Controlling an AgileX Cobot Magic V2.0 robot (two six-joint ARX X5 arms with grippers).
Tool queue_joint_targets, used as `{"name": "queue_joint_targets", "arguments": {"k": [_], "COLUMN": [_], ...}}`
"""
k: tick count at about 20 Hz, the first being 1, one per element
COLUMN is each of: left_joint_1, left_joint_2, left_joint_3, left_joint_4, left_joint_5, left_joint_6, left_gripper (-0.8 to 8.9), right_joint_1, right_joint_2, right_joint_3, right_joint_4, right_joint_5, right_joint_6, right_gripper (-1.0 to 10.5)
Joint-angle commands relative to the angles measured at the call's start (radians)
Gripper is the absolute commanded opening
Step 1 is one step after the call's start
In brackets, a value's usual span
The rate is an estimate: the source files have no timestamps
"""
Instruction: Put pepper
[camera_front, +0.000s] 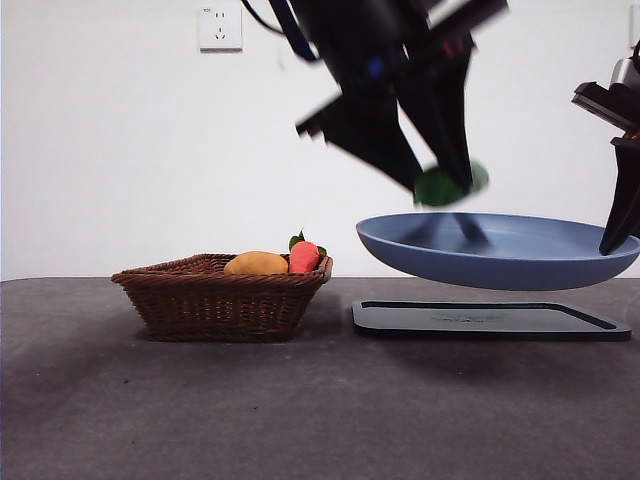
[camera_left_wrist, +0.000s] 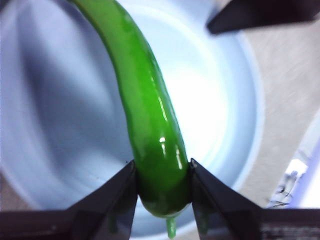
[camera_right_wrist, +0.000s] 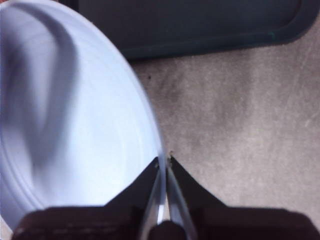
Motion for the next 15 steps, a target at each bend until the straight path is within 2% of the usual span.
{"name": "queue_joint_targets", "arguments": {"k": [1,7,11,15], "left_joint_1": [-0.019,-0.029,-0.045,-0.059], "left_joint_2": [0.060,0.095,0.095,0.095], "left_joint_3": [0.019,0.019,0.019,0.019], "left_joint_4": [0.023,0.039,0.015,0.019], "left_joint_5": [-0.020,-0.021,-0.019,-0.024], "left_joint_6": [0.024,0.031,0.031,0.031], "left_gripper": [0.83,0.90,1.61,1.73], "right_joint_1": [0.001,0.002,0.002,0.002], "right_joint_2": [0.011,0.011,0.011,0.011], "right_joint_3": [0.012,0.012,0.012,0.012], "right_joint_4": [0.002,-0.004,-0.004,-0.005], "right_joint_5": [-0.008,-0.008,-0.008,-0.008], "right_joint_6": [0.013,0.014,0.017,0.023], "right_gripper": [0.0,0.0,0.0,0.0]}}
